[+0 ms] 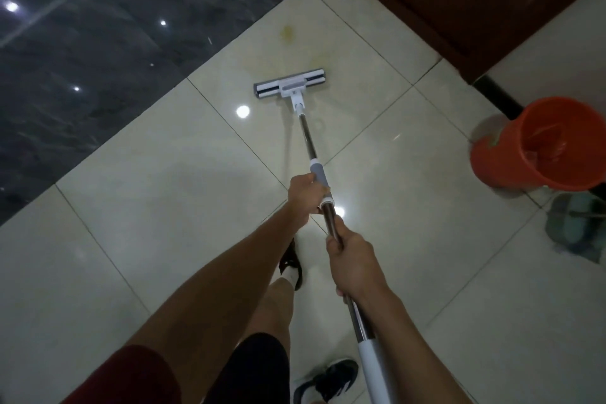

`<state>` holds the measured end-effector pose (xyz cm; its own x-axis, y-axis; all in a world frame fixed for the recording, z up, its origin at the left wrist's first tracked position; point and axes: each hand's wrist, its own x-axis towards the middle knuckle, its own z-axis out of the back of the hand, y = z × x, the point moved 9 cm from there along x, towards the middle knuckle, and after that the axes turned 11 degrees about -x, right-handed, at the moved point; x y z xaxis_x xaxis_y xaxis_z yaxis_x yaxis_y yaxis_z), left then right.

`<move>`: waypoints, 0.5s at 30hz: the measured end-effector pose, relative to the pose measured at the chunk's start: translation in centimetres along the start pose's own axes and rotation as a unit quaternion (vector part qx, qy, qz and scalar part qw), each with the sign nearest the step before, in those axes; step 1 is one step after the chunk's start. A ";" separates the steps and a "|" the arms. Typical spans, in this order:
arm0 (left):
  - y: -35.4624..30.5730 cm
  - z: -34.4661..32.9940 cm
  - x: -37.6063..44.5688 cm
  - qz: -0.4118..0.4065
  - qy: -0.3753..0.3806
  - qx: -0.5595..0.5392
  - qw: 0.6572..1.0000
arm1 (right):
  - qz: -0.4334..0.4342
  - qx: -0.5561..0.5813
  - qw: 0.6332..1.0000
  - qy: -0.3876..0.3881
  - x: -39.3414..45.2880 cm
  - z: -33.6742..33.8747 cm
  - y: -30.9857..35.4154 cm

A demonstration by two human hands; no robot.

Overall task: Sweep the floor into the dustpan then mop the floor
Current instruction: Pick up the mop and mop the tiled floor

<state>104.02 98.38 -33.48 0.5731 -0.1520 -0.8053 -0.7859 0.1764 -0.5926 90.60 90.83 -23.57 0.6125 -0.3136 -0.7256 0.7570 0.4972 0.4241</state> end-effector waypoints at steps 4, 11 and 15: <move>-7.0 1.9 6.2 0.006 -0.041 0.000 0.999 | 0.010 -0.008 1.000 -0.003 7.0 2.1 6.3; -19.1 4.1 17.1 0.001 -0.068 -0.025 0.997 | 0.014 -0.002 1.000 -0.002 19.4 6.2 16.7; -24.6 5.6 22.7 -0.027 -0.058 0.004 0.998 | 0.024 0.011 1.000 -0.001 25.1 7.0 21.7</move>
<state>137.68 96.03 -37.22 0.6377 -0.0484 -0.7687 -0.7517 0.1787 -0.6348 123.96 88.07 -28.79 0.6489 -0.2910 -0.7031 0.7314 0.4931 0.4710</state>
